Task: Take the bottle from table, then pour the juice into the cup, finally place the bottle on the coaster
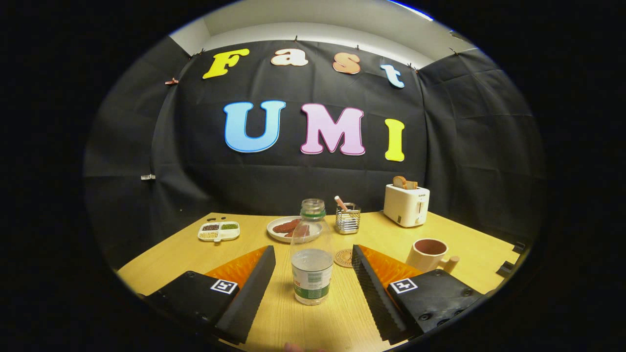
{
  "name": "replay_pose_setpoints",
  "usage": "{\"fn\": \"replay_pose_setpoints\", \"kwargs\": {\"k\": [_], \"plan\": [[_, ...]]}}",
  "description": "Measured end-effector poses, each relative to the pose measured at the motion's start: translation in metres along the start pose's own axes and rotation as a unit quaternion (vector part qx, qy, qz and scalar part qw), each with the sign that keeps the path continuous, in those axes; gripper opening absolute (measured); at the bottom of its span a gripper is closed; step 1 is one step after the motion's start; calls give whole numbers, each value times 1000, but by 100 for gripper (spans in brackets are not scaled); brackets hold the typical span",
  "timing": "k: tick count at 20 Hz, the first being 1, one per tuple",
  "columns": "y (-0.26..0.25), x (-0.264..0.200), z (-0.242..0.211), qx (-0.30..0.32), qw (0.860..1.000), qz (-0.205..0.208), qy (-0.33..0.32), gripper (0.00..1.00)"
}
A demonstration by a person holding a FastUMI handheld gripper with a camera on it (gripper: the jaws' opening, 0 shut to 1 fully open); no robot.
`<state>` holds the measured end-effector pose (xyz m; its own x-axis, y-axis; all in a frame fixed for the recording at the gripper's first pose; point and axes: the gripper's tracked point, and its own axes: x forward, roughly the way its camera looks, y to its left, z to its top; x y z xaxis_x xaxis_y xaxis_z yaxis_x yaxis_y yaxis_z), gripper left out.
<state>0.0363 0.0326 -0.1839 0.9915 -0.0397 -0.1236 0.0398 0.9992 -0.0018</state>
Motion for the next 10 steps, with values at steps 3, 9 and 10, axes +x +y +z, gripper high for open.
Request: {"fn": "replay_pose_setpoints", "kwargs": {"k": [3,9,10], "plan": [[-3,19,-22,6,1000,-7,4,97],[-2,46,-46,23,1000,-10,1,97],[-2,51,-48,22,1000,-9,-2,97]]}}
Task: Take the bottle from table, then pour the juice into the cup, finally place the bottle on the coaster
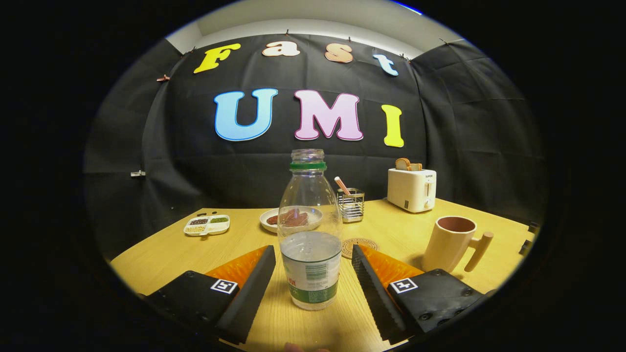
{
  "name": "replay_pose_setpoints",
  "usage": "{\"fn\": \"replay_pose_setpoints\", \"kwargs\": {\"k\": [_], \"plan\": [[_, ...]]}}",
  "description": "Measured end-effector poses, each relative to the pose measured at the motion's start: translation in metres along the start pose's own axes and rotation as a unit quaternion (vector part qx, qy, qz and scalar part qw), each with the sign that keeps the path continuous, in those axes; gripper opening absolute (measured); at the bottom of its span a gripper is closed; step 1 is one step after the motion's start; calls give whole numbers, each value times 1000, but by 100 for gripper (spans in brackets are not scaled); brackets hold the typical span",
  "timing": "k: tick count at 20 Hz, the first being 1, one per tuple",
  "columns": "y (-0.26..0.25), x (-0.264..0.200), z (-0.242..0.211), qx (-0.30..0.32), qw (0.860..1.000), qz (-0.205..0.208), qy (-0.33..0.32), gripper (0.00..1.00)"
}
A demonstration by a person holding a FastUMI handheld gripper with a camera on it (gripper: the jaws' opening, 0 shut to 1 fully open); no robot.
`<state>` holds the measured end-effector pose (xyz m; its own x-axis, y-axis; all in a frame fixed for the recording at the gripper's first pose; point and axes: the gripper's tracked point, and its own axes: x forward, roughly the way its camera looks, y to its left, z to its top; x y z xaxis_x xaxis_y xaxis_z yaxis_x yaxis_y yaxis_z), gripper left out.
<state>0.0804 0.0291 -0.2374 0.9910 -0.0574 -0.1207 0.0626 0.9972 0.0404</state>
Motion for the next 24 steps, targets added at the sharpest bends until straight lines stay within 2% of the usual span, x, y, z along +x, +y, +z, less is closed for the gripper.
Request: {"fn": "replay_pose_setpoints", "kwargs": {"k": [5,8,17,24], "plan": [[-1,16,-14,-6,1000,2,0,97],[1,21,-9,4,1000,3,11,77],[-11,5,46,34,999,-17,20,77],[-33,-5,70,73,996,-33,24,76]]}}
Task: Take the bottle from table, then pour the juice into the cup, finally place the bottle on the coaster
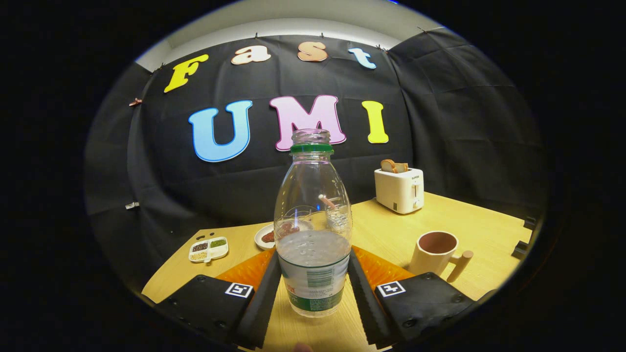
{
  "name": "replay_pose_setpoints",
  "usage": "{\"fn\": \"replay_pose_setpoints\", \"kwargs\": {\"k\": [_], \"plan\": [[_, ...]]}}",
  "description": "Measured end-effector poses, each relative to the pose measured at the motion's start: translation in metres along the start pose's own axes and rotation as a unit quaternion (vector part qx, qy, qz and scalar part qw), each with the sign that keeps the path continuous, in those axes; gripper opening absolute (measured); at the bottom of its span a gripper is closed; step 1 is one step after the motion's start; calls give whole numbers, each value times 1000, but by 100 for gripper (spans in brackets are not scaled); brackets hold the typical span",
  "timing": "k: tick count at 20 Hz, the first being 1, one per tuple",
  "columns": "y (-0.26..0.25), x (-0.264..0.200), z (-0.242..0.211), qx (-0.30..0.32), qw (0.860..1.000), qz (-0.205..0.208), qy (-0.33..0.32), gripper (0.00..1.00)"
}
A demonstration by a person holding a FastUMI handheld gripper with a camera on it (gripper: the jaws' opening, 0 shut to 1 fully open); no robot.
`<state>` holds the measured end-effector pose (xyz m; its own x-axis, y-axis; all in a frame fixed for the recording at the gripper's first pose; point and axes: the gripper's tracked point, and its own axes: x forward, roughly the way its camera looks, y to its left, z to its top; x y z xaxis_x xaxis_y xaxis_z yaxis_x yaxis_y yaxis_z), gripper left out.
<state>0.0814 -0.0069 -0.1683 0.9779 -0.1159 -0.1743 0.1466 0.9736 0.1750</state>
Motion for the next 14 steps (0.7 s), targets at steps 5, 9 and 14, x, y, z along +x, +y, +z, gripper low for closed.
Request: {"fn": "replay_pose_setpoints", "kwargs": {"k": [5,9,14], "plan": [[-17,-6,6,13,1000,-2,7,77],[-28,-9,9,27,1000,0,12,76],[-45,-6,11,67,998,1,16,77]]}}
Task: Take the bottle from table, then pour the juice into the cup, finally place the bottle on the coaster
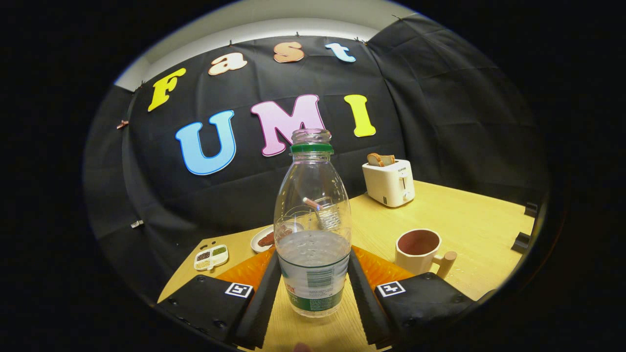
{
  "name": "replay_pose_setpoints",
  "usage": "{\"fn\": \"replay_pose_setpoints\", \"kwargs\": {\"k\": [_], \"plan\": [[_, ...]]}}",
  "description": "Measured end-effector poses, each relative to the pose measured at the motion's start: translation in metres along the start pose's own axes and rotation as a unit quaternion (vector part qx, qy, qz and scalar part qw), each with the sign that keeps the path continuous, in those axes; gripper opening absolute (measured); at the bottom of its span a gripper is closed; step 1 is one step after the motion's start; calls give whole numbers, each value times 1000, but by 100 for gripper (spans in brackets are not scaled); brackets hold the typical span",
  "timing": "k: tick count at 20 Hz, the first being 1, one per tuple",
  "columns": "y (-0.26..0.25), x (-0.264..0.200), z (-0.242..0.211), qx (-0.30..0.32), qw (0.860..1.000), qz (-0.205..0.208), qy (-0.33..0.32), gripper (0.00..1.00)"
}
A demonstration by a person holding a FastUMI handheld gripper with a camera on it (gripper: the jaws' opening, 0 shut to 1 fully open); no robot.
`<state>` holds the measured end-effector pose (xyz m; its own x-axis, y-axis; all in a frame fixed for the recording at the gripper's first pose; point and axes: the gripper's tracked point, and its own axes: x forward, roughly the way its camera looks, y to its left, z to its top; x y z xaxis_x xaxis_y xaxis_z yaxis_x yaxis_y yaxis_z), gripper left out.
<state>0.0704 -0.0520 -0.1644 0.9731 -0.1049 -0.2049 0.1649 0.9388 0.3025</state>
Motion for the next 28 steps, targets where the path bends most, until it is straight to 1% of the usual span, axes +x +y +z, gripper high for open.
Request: {"fn": "replay_pose_setpoints", "kwargs": {"k": [4,7,12,18,20,24,28], "plan": [[-10,7,-12,71,997,8,24,77],[-17,13,-22,142,989,12,44,77],[-30,24,-36,245,967,20,67,76],[-37,30,-38,329,941,28,70,77],[-38,33,-39,358,930,29,73,77],[-43,40,-37,427,901,23,67,77],[-53,46,-44,465,883,13,68,76]]}}
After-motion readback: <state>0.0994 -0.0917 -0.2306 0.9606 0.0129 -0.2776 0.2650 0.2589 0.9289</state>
